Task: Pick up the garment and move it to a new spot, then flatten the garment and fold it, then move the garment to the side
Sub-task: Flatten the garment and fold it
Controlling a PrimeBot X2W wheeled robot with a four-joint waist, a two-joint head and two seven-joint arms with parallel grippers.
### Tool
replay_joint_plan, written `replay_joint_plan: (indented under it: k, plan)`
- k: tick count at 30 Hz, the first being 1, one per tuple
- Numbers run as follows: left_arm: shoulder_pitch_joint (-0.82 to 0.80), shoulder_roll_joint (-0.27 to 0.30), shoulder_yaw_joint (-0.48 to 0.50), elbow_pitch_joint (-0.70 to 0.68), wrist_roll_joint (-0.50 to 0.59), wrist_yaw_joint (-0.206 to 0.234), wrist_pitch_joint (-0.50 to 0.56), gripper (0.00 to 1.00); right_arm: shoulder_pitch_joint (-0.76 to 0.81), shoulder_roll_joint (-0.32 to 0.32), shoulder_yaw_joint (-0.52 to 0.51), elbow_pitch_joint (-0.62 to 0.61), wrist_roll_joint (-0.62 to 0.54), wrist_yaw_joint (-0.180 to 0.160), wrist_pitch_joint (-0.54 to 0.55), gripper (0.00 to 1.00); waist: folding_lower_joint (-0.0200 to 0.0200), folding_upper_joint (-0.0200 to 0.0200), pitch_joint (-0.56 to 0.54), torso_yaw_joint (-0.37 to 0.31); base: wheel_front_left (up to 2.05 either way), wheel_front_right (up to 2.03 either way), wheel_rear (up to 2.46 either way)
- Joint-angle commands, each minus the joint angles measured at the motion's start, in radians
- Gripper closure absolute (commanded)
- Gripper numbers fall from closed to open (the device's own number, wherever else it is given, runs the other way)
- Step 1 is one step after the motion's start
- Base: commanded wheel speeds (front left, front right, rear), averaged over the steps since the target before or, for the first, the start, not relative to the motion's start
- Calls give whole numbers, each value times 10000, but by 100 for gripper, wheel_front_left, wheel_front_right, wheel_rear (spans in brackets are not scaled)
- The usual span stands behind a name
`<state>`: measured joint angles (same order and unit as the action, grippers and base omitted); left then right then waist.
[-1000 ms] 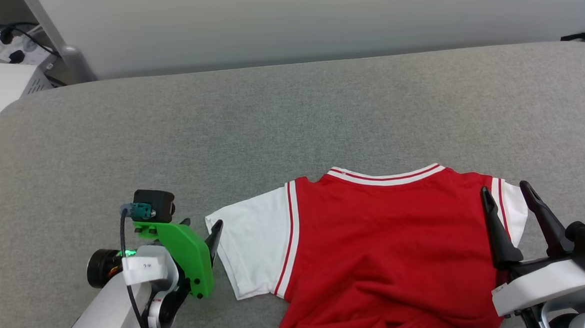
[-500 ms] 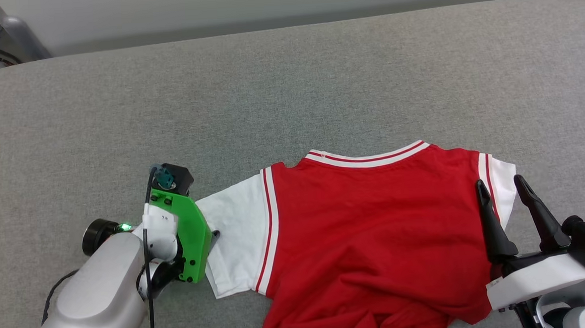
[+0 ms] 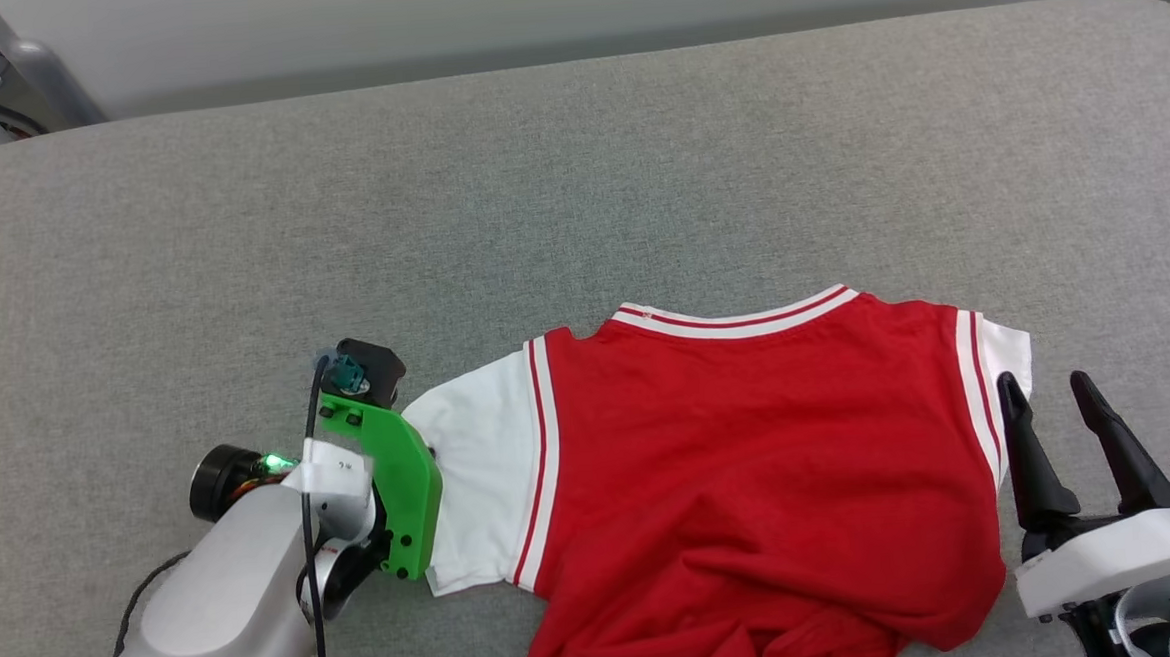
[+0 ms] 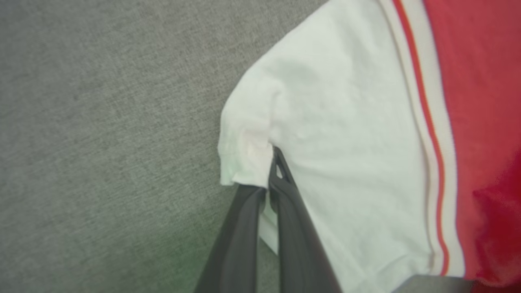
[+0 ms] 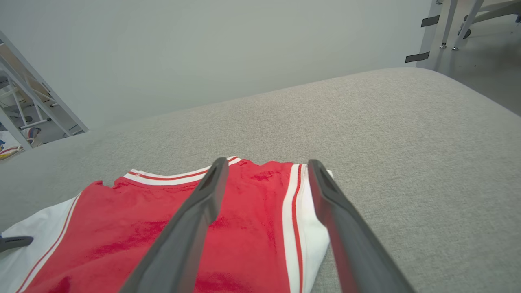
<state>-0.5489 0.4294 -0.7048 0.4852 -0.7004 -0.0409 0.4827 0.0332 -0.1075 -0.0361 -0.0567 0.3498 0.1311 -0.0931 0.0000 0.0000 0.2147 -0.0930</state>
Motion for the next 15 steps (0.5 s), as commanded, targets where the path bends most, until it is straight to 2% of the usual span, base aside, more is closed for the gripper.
replay_joint_plan:
  k: [1,8,15]
  plan:
    - [498,-134,-23,20,160,167,-292,100,-152,-138,-157,157,179,-4,86,0,0,0,-203,188,0,0,0]
    - [1018,25,771,-818,161,1007,-2014,100,-425,-945,-935,1395,1122,-4,1139,0,0,0,-557,656,0,0,0]
    - [1512,386,1224,-2022,132,1527,-2656,100,-1164,-1918,-1107,2590,1892,-4,3151,0,0,0,-674,1191,0,0,0]
